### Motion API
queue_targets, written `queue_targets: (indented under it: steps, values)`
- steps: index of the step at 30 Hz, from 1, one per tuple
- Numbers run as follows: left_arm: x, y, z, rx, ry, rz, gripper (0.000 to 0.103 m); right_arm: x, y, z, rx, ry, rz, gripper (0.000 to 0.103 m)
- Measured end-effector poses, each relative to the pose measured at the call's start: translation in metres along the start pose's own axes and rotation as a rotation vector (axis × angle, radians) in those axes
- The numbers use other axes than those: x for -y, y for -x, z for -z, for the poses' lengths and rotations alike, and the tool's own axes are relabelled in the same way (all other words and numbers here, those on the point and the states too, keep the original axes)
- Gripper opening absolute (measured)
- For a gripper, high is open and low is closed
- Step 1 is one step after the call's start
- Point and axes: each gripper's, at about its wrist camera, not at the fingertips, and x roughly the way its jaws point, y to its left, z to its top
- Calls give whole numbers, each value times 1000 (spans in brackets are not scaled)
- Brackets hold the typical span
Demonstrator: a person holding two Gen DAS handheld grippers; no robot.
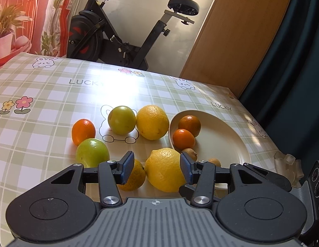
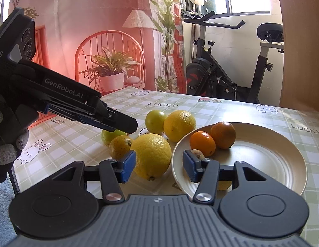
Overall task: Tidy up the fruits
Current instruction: 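Move the left gripper to the large yellow lemon beside the plate, then close the left gripper around the large yellow lemon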
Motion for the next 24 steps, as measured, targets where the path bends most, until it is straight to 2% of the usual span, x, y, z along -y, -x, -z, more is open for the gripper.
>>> queue_targets:
  steps: [6,10,20,24]
  values:
    - [0,-4,1,-14,-12,20,52,-8,-2,4,-32,12,-39,44]
    - [0,-8,0,-27,-18,38,52,-12,-6,4,-55,25,-35,36]
    - [-2,-23,-3,-39,-33,56,51,-6,-15,4,-113,-11,-31,37]
    - [-3,-23,-2,-9,-30,60,51,-6,-16,5,-121,-13,-31,37]
